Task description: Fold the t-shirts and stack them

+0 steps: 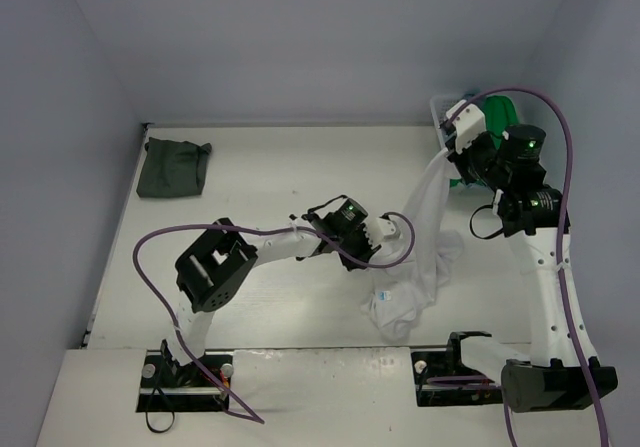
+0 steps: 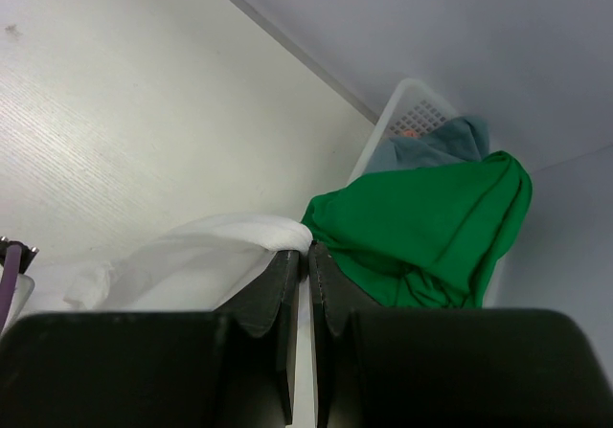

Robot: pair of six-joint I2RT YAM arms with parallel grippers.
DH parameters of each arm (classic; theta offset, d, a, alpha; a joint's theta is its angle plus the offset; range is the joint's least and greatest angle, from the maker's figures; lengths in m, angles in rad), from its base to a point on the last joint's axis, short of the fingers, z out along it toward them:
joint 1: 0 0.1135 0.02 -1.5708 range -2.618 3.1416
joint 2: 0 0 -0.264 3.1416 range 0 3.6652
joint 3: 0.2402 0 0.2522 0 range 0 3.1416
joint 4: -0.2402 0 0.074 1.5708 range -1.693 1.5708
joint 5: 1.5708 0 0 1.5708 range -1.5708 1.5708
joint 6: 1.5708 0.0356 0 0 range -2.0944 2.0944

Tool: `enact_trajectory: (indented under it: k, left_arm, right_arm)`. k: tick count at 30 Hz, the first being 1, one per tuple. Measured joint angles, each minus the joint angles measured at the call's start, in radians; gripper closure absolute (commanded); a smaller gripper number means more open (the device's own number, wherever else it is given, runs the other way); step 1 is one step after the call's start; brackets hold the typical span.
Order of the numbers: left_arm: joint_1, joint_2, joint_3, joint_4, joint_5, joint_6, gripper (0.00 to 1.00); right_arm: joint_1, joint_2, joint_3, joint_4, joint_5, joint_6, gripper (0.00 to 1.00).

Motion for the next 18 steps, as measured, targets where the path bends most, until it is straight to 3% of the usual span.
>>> enact_trajectory:
  k: [9, 18]
  left_arm:
    - [0.051, -0.07, 0.071, -0.09, -0.108, 0.061, 1.0]
    - [0.291, -0.29, 0.149, -0.175, -0.155, 0.112, 1.0]
  right_arm:
    - [0.0, -0.017, -0.04, 0.001, -0.019, 0.002, 1.0]
    - [0.0, -0.031, -0.06, -0.015, -0.031, -0.009, 1.0]
